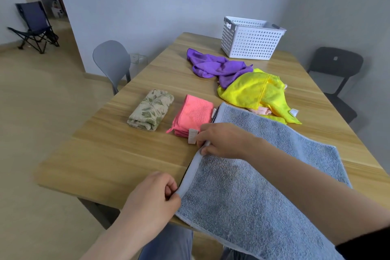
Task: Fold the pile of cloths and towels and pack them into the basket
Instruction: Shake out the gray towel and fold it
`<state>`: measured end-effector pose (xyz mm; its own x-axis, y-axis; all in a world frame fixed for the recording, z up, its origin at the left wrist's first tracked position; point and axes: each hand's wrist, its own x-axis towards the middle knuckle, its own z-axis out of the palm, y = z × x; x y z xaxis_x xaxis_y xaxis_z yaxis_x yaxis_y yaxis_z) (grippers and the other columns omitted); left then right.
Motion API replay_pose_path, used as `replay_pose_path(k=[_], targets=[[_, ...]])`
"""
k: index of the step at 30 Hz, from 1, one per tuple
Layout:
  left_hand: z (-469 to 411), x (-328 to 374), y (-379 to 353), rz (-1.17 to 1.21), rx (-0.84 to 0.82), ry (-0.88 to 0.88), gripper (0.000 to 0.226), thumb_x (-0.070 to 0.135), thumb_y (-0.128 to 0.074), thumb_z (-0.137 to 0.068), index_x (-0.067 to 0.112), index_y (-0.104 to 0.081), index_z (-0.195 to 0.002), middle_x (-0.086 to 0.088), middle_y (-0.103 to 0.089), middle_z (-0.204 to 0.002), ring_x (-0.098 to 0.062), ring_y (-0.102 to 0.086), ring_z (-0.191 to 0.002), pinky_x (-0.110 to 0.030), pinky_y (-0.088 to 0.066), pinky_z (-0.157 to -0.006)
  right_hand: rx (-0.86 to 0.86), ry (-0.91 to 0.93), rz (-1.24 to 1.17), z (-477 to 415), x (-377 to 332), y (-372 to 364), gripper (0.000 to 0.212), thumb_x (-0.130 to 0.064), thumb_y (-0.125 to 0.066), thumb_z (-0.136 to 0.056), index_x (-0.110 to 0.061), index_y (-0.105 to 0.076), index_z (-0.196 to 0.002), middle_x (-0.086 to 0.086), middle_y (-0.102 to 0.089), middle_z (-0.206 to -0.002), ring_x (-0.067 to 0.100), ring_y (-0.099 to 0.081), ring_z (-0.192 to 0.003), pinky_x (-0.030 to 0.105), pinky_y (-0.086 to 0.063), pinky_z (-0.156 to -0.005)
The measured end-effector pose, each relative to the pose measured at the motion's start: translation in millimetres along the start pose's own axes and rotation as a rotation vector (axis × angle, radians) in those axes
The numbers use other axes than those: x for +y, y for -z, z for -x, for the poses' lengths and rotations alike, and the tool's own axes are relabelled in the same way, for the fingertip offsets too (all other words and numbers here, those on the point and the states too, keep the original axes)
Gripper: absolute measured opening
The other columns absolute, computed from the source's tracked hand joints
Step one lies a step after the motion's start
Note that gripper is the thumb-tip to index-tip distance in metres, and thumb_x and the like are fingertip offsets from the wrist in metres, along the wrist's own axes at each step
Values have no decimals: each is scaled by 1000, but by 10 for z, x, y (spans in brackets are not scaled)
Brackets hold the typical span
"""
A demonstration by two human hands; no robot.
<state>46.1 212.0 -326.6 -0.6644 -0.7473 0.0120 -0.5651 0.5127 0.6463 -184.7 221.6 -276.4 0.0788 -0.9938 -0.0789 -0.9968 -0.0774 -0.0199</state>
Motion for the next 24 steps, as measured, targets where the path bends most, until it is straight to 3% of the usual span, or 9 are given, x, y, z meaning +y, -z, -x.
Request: replay_pose_path(k=[6, 16, 19, 24], targets=[[-67, -26, 126, 111, -56, 0, 11, 22, -60, -80, 23, -51, -73, 3, -50, -58, -6, -39, -47, -22, -31, -51, 76, 22, 40, 72, 114, 117, 25, -35, -65, -84, -21, -62, -104, -5, -61, -108, 16, -56, -104, 28, -36, -74], [-139, -38, 182, 94, -83, -8, 11, 19, -62, -77, 22, -51, -77, -1, -50, -58, -6, -37, -48, -27, -32, -55, 135, -178, 150, 262, 573, 245, 15, -29, -62, -85, -22, -63, -99, -5, -62, -113, 18, -59, -107, 30, -44, -75], [-157, -36, 176, 49, -76, -18, 10, 21, -61, -77, 25, -52, -81, 2, -51, -58, -7, -40, -50, -27, -35, -56, 135, -222, 222, 333, 669, 258, 14, -28, -57, -88, -23, -62, -101, -4, -60, -115, 19, -60, -103, 28, -39, -69], [-169, 33, 197, 51, -88, -80, 7, 28, -55, -80, 22, -58, -79, 4, -46, -54, -9, -38, -49, -27, -30, -55, 240, -275, 124, 378, 720, 244, 20, -26, -55, -92, -14, -58, -107, 6, -62, -109, 28, -60, -100, 35, -45, -75]])
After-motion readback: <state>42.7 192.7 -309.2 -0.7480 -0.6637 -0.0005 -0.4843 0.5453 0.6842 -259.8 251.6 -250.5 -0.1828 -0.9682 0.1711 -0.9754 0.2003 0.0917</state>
